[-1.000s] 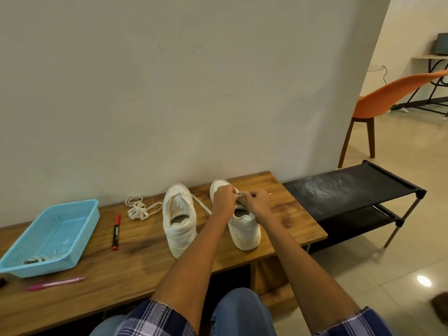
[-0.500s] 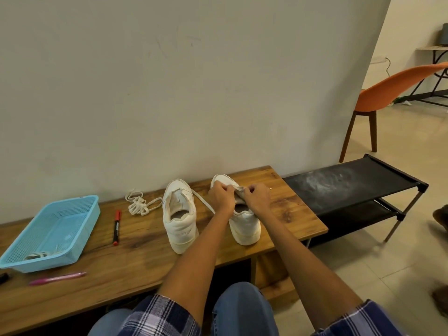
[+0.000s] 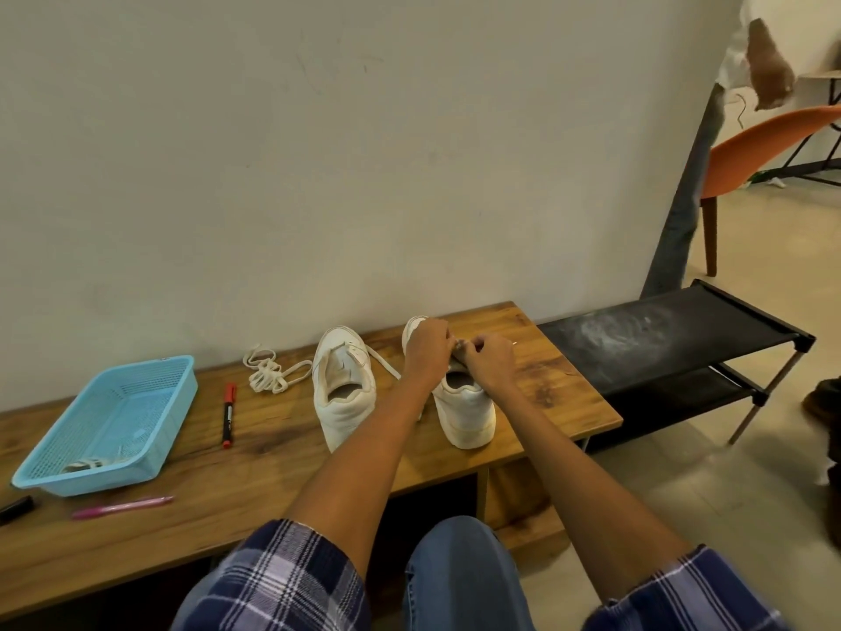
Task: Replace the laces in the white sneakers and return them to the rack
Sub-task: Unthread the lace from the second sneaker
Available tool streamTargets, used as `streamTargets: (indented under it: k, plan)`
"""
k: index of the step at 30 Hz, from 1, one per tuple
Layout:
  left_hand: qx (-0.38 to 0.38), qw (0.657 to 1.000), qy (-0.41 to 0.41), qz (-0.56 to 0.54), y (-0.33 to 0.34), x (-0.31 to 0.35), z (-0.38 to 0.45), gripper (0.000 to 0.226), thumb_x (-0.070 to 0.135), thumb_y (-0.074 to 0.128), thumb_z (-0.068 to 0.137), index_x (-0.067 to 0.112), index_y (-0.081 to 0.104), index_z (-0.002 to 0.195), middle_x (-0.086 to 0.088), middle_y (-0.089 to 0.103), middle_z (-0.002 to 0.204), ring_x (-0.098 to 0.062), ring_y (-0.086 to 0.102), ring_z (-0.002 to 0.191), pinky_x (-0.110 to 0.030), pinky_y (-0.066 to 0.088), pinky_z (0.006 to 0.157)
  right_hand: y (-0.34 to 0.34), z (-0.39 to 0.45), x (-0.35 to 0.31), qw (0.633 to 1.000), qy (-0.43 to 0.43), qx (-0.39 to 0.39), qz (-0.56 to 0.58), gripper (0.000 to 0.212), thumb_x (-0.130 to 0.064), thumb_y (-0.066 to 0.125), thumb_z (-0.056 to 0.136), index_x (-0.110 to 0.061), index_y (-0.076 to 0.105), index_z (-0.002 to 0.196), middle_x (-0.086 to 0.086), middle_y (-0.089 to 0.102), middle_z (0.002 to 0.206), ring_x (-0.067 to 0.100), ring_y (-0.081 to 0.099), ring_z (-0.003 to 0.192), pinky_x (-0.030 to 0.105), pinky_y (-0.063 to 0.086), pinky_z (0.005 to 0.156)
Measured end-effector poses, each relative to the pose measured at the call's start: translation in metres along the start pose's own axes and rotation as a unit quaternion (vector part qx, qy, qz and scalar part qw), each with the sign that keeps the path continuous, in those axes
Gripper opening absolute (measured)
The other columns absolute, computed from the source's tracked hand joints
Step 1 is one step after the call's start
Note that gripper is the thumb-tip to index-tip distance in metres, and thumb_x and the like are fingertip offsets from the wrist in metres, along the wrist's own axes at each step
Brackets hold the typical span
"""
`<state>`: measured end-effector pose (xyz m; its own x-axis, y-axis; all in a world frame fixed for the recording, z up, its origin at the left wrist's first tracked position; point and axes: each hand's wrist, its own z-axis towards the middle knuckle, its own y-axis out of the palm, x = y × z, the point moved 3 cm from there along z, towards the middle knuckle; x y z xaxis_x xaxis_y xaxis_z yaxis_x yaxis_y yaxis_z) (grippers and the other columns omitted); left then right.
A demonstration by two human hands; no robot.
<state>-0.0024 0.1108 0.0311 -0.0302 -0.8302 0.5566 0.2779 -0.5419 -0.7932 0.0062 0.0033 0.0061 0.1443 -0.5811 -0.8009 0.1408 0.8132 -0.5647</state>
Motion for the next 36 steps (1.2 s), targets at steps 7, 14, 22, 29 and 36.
streamTargets:
  k: [7,14,22,29,36]
  plan:
    - [0.141,0.729,-0.362,-0.564,0.001,-0.010,-0.007,0.033,0.017,0.027,0.102,-0.003,0.054,0.107,-0.010,0.058,0.075,-0.023,0.059,0.066,-0.027,0.048,0.057,0.002,-0.002,-0.002,0.999,0.032,0.014,0.013,0.035,-0.008,0.051,0.088,-0.012,0.045,0.053,-0.003,0.040,0.051,0.013,0.038,0.054,0.027,0.026,0.048]
    - [-0.043,0.997,-0.038,-0.044,-0.005,0.010,-0.001,0.027,0.023,0.057,0.090,0.005,0.051,0.109,-0.007,0.057,0.095,-0.019,0.053,0.086,-0.026,0.039,0.071,0.003,-0.002,-0.002,1.000,0.026,0.015,0.008,0.034,-0.013,0.049,0.093,-0.008,0.056,0.059,0.005,0.053,0.061,0.014,0.046,0.059,0.028,0.038,0.056]
    - [-0.049,0.991,0.007,0.123,0.001,0.009,-0.009,0.019,0.015,0.042,0.098,0.010,0.054,0.084,-0.013,0.064,0.098,-0.025,0.058,0.091,-0.032,0.038,0.077,0.002,-0.004,-0.004,1.000,0.019,0.018,0.011,0.025,-0.008,0.052,0.087,-0.004,0.059,0.064,0.010,0.053,0.063,0.020,0.048,0.063,0.032,0.037,0.059]
    - [0.177,0.701,-0.344,-0.598,-0.017,-0.003,0.001,0.031,0.016,0.025,0.100,0.002,0.053,0.096,-0.015,0.057,0.080,-0.019,0.054,0.063,-0.026,0.048,0.055,0.001,-0.004,-0.002,0.999,0.023,0.029,0.024,0.024,-0.009,0.054,0.088,0.008,0.066,0.076,0.020,0.065,0.077,0.021,0.050,0.067,0.036,0.042,0.063]
    - [-0.038,0.998,-0.028,0.031,-0.001,0.006,0.001,0.022,0.025,0.054,0.086,0.007,0.063,0.095,-0.002,0.060,0.098,-0.018,0.056,0.089,-0.028,0.042,0.069,0.001,-0.003,-0.002,0.999,0.026,0.027,0.024,0.023,-0.008,0.054,0.089,0.005,0.066,0.075,0.018,0.065,0.076,0.019,0.052,0.068,0.033,0.042,0.062]
